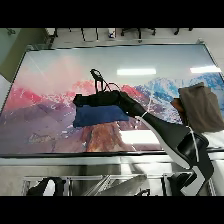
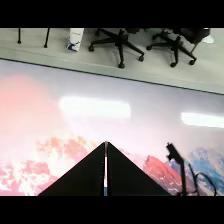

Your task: Fold the shirts.

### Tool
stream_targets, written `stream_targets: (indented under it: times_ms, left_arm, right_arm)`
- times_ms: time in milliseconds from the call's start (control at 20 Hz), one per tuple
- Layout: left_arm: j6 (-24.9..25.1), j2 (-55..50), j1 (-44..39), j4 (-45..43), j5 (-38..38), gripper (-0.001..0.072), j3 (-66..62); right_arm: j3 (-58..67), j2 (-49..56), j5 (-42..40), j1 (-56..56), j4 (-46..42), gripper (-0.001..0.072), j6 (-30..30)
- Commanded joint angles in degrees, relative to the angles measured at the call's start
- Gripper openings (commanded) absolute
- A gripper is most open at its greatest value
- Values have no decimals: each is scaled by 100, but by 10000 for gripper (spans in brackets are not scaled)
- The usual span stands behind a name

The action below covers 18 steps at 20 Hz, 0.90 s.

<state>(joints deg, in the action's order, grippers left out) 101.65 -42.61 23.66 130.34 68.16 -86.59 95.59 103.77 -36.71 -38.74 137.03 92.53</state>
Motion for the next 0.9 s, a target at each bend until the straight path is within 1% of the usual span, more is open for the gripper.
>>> stream_targets:
  times_ms: [0, 200, 250, 300, 450, 500, 700, 750, 850]
  left_arm:
    - [98, 170, -299, -13, -225, 10, 525]
    - [63, -205, -901, 17, -160, 10, 229]
    - [-2, -313, -1045, 17, -105, 10, 87]
    - [-20, -417, -1182, 11, -37, 10, -59]
    - [-57, -767, -1515, 13, 155, 10, -527]
    - [-79, -866, -1604, 13, 173, 10, -629]
    - [-142, -1266, -1996, 13, 269, 10, -922]
    - [-142, -1344, -2096, 11, 278, 10, -940]
    - [-142, -1484, -2245, -20, 284, 10, -938]
  right_arm:
    - [35, -426, -1224, 848, -367, 704, -120]
    - [22, -723, -2927, 2203, -1733, 709, -839]
    - [-72, -695, -3265, 2476, -1864, 709, -863]
    - [-232, -651, -3377, 2671, -1851, 709, -855]
    - [-789, -374, -3268, 2942, -1827, 709, -717]
    - [-859, -205, -3272, 2944, -1672, 709, -584]
    - [-866, 487, -3071, 2859, -328, 709, -11]
    - [-863, 627, -3042, 2813, -173, 708, 35]
    - [-863, 824, -3034, 2712, -131, 708, 35]
